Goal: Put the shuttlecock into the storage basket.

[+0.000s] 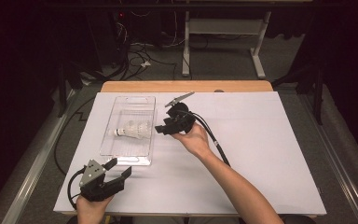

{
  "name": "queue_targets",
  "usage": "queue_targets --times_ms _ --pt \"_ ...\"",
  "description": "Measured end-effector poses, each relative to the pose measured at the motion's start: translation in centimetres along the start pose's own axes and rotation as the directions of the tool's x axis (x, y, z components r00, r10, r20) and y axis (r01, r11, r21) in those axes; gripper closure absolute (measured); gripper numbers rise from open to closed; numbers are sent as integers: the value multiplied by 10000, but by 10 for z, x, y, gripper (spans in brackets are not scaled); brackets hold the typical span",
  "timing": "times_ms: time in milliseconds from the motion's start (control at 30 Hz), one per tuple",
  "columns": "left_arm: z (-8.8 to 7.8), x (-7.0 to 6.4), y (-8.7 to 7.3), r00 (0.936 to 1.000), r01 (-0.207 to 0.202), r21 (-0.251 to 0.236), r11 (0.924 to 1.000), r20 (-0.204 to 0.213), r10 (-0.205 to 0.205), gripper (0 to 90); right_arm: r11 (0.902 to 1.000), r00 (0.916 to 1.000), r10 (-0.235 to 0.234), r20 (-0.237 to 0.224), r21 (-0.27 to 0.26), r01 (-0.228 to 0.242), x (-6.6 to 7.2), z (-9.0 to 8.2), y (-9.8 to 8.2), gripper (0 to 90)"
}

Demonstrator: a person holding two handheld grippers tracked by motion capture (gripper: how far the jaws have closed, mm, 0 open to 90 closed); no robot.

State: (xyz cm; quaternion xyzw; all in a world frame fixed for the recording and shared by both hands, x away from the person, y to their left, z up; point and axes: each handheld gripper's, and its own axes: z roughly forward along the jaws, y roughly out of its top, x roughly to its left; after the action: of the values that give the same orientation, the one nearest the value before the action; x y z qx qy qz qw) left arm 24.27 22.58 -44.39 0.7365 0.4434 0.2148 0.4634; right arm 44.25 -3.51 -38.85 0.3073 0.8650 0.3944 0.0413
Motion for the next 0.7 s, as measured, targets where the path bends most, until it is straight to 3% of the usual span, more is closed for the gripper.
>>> queue_targets --times_ms 333,700 --pt "1 0 0 10000 -15 32 10000 -17 15 368 9999 9990 -46 449 -134 52 -9 -17 -11 493" --pt "1 -1 0 10000 -5 45 10000 -53 5 368 9998 9982 69 590 -169 -59 -19 -28 -24 493"
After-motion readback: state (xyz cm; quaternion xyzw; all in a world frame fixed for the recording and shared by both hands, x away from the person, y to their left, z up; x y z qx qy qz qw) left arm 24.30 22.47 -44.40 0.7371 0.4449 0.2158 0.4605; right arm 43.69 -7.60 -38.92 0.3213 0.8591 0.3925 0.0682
